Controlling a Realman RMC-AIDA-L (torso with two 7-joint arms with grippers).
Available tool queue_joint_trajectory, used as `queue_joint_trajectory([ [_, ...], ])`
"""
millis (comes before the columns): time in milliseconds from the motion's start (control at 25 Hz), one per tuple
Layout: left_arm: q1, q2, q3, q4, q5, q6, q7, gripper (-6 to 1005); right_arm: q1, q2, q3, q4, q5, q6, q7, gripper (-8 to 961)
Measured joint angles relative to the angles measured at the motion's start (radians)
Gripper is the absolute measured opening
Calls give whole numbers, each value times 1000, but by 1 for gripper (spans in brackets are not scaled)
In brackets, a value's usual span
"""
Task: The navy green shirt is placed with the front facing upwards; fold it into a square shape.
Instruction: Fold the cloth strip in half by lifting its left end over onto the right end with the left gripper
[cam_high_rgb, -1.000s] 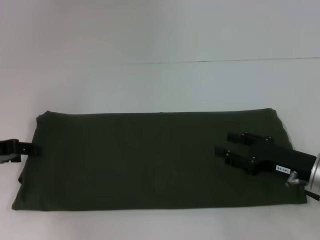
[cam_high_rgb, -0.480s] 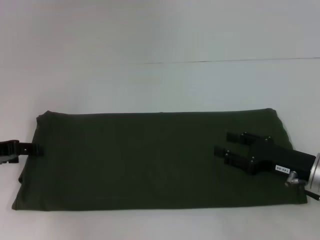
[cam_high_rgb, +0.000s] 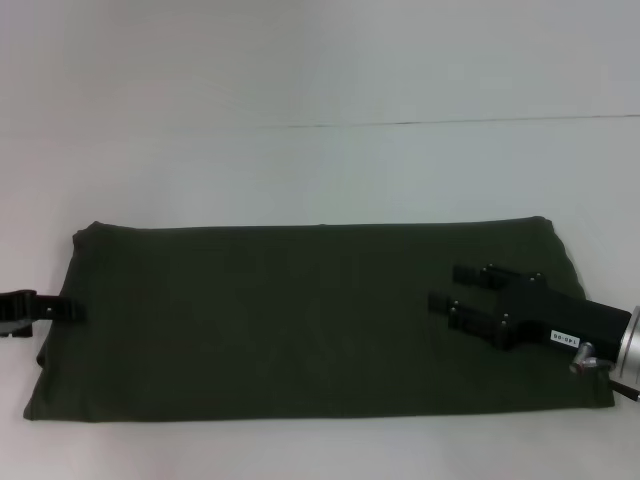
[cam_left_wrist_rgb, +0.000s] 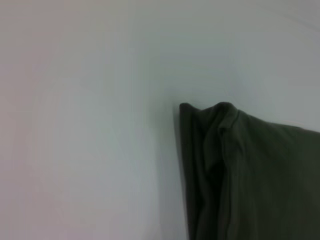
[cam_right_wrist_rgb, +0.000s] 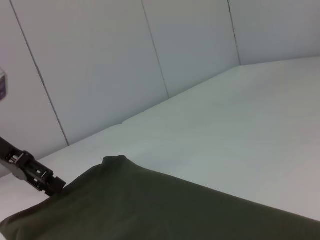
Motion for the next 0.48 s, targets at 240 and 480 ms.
queue_joint_trajectory([
  [240, 2, -2, 6, -4, 4, 3, 1, 864, 1, 1, 0, 0, -1, 1, 0, 644],
  [480, 2, -2, 6, -11, 4, 4, 2, 852, 3, 2, 0, 0, -1, 1, 0, 644],
])
